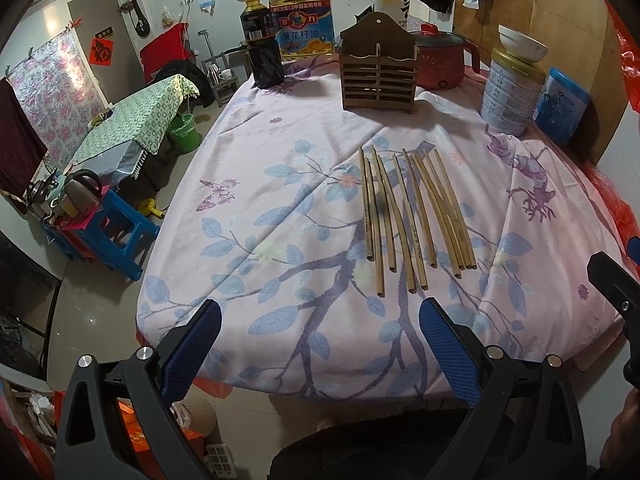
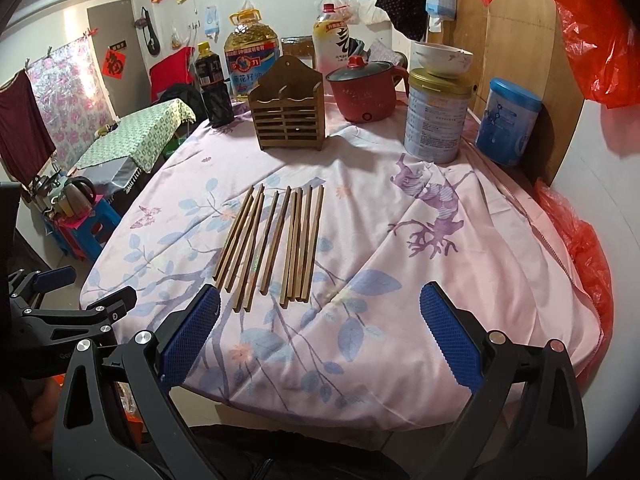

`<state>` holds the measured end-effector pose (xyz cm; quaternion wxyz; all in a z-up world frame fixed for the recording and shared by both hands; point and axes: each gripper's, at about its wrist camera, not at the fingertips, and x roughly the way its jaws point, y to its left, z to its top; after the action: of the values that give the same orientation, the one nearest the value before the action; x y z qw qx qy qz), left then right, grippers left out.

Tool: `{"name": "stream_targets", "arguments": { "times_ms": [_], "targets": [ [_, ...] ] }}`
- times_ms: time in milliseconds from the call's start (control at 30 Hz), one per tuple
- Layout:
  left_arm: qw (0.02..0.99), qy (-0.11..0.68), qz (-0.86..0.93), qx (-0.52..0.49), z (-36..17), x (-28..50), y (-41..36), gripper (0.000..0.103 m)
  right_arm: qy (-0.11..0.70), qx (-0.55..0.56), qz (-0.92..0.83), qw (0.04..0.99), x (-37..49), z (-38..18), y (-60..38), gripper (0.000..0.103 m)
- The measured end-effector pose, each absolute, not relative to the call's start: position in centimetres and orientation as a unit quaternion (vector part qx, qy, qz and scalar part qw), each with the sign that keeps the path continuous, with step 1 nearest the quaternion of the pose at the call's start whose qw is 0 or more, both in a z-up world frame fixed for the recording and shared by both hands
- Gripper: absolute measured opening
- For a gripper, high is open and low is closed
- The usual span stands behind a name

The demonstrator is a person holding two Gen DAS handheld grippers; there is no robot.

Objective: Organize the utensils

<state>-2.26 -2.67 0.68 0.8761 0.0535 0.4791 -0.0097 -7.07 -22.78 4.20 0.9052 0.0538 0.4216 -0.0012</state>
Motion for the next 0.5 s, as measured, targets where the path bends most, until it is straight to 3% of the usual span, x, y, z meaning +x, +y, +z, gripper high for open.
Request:
{"name": "stream_targets", "arguments": {
  "times_ms": [500],
  "targets": [
    [0.876, 0.479, -0.009, 0.055, 0.74, -2.38, -2.92, 0.097, 0.419, 0.055, -0.002, 0.906, -7.2, 4.38, -22.9, 0.097]
  ]
}}
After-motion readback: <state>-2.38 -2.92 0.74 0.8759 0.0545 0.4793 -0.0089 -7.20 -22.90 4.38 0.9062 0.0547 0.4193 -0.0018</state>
